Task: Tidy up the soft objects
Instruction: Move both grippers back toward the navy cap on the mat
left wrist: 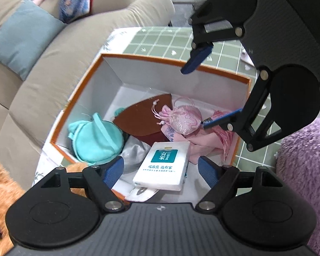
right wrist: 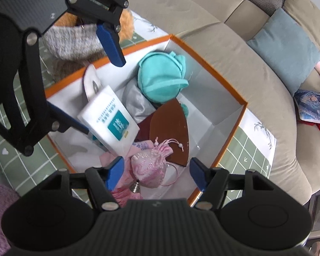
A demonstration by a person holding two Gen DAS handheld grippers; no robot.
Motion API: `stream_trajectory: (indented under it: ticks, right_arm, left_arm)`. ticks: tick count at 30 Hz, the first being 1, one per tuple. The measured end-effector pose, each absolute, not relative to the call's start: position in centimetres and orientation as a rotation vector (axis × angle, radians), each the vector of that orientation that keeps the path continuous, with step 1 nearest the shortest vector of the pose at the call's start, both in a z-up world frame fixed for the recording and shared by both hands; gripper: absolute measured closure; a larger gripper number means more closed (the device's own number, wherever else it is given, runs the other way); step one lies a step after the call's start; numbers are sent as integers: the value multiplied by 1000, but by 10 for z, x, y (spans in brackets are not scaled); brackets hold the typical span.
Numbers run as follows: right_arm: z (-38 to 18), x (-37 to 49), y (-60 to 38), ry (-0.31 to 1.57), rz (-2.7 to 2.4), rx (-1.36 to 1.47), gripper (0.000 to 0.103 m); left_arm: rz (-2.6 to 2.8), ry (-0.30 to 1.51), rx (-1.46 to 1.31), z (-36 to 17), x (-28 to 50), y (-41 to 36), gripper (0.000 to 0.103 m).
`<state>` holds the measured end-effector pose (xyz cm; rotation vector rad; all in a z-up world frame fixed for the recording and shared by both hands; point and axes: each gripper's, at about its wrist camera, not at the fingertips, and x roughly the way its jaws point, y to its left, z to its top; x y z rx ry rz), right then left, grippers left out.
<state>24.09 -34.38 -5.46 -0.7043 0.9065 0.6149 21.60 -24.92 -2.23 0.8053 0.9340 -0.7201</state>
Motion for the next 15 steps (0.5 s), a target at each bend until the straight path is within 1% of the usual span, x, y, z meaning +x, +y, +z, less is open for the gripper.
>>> stream_trajectory:
  ticks: [8, 15]
  right_arm:
    - [-27, 201, -328, 842, 636, -670, 35]
    - [-10, 157, -306, 765, 607, -514, 35]
  left_arm:
    - [-705, 829, 746, 8, 179, -218, 12]
    - [-665, 709, 618, 25, 138, -176, 14]
